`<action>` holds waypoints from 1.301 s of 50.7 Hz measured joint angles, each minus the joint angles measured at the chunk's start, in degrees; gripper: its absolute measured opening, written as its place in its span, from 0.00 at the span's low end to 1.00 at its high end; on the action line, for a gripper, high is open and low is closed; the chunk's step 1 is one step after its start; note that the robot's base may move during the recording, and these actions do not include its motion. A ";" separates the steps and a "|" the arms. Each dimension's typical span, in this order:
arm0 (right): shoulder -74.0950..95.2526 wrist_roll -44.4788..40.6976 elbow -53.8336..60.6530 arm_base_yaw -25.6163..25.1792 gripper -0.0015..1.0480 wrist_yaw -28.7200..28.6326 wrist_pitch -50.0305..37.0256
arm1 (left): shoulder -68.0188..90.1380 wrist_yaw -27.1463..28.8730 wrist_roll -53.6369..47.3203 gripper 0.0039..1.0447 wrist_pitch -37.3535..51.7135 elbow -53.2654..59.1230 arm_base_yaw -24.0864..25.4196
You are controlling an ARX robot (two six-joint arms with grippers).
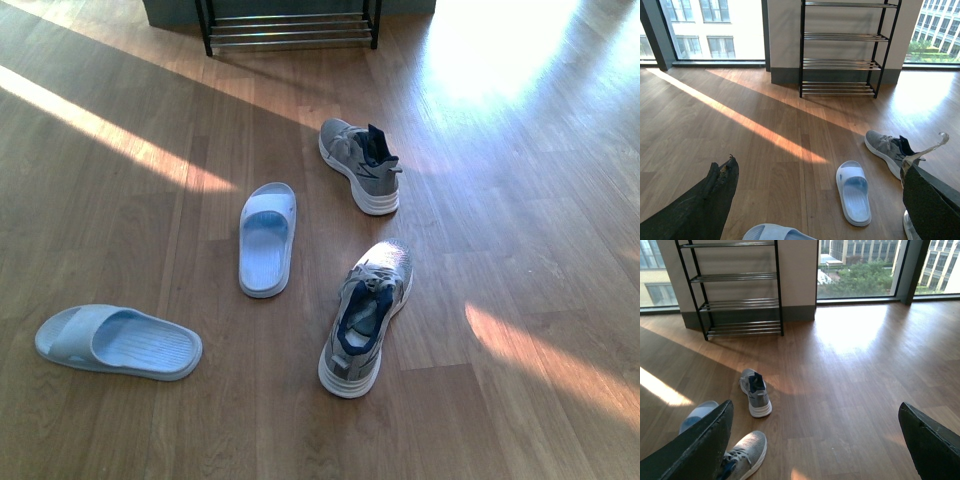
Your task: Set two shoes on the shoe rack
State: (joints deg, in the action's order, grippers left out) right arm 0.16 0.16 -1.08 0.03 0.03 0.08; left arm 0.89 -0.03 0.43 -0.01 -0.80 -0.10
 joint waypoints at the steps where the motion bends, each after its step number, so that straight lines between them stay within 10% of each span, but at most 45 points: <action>1: 0.00 0.00 0.00 0.00 0.91 0.00 0.00 | 0.00 0.02 0.00 0.91 0.00 0.02 0.00; 66: 0.00 0.00 0.00 0.00 0.91 0.00 0.00 | 0.00 0.02 0.00 0.91 0.00 0.00 0.00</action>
State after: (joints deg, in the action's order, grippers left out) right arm 0.16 0.16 -1.08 0.03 0.03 0.08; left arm 0.89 -0.01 0.43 -0.01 -0.80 -0.10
